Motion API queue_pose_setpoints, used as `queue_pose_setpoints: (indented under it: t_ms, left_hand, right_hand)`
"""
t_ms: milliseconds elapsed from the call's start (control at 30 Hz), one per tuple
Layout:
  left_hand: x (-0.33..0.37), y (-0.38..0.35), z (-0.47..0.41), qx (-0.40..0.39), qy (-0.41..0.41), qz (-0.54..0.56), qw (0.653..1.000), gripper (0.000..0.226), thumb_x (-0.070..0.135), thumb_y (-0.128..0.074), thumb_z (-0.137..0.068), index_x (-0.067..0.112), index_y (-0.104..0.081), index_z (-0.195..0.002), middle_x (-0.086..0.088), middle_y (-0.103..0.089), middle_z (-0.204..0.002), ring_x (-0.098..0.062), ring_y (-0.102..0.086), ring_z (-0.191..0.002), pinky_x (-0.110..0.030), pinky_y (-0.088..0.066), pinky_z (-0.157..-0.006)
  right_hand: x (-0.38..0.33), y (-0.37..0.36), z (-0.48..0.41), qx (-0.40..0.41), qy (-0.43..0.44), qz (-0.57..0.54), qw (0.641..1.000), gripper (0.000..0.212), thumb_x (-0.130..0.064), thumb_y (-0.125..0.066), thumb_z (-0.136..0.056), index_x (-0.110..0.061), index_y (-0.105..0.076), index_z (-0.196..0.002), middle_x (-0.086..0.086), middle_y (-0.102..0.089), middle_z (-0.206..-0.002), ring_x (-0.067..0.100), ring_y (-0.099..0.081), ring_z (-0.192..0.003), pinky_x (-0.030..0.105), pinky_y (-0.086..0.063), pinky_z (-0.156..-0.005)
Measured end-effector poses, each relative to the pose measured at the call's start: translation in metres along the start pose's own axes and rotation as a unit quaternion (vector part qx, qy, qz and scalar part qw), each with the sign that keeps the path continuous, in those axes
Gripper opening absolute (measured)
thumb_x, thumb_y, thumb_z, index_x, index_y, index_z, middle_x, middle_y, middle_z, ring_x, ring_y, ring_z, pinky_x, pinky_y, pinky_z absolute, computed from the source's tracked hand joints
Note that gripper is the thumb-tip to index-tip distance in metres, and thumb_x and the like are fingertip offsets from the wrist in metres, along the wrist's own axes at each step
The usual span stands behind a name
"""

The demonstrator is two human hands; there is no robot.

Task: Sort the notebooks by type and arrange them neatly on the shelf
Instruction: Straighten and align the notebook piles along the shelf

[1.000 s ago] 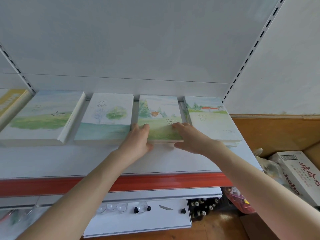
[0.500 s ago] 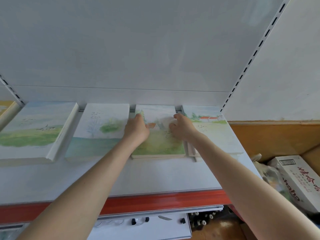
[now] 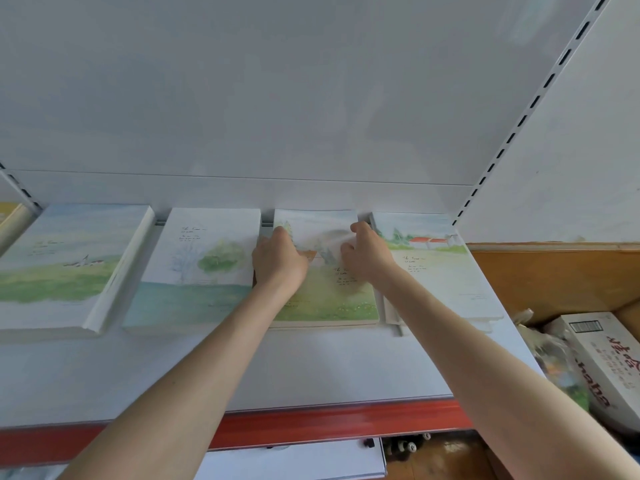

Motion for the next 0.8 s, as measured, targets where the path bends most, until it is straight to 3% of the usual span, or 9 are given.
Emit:
queue_pose_setpoints:
  t_ms: [133,467,600,700,800]
  left_hand:
    - [0.002,-0.002,0.0,-0.008,-0.004,-0.014,1.0,0.023,0.019,-0.051,-0.092,0.001,-0.048,-0.107,-0.019,-0.054,-0.115,-0.035,-0.049,-0.108,-0.033,-0.036,-0.077]
    - [0.01,-0.002,0.008,-0.012,-0.025,-0.062,0.998,0.025,0.016,-0.048,-0.094,-0.001,-0.047,-0.112,-0.021,-0.054,-0.115,-0.035,-0.047,-0.111,-0.036,-0.038,-0.083]
    - [0.009,-0.005,0.015,-0.042,-0.075,-0.077,0.993,0.008,0.012,-0.045,-0.095,0.004,-0.045,-0.097,-0.02,-0.054,-0.107,-0.028,-0.048,-0.087,-0.03,-0.034,-0.068]
    - [0.005,-0.006,0.036,-0.099,-0.129,-0.098,0.982,0.02,0.026,-0.044,-0.097,0.007,-0.042,-0.089,-0.013,-0.051,-0.096,-0.026,-0.047,-0.083,-0.029,-0.031,-0.066]
    - [-0.009,-0.009,0.062,-0.171,-0.153,-0.116,0.966,0.045,0.042,-0.054,-0.089,0.004,-0.048,-0.111,-0.01,-0.049,-0.111,-0.023,-0.049,-0.097,-0.03,-0.038,-0.077]
  right_hand:
    - [0.002,0.0,-0.002,-0.006,-0.007,-0.009,1.0,0.043,-0.007,-0.038,-0.094,-0.001,-0.032,-0.136,0.014,-0.047,-0.133,0.029,-0.046,-0.119,0.029,-0.039,-0.087]
    - [0.003,0.001,0.001,-0.001,-0.002,0.016,1.0,0.042,-0.006,-0.038,-0.093,0.001,-0.032,-0.135,0.017,-0.047,-0.132,0.031,-0.046,-0.12,0.033,-0.04,-0.091]
    - [0.0,0.003,0.009,-0.025,0.01,0.024,0.999,0.043,-0.009,-0.038,-0.093,0.001,-0.033,-0.134,0.018,-0.047,-0.132,0.031,-0.047,-0.118,0.033,-0.042,-0.089]
    - [0.0,0.002,0.032,-0.08,0.048,0.045,0.995,0.042,-0.021,-0.047,-0.092,-0.003,-0.04,-0.13,0.016,-0.051,-0.126,0.029,-0.051,-0.112,0.035,-0.044,-0.087]
    - [0.008,-0.003,0.063,-0.16,0.08,0.081,0.981,0.054,-0.034,-0.066,-0.082,-0.01,-0.044,-0.125,0.009,-0.054,-0.118,0.026,-0.052,-0.104,0.035,-0.043,-0.085]
Point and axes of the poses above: each hand's wrist, its own z-axis away from the middle knuckle, its own y-axis out of the back of the hand, x = y × z, the point moved 9 cm from there along -z, towards the middle knuckle
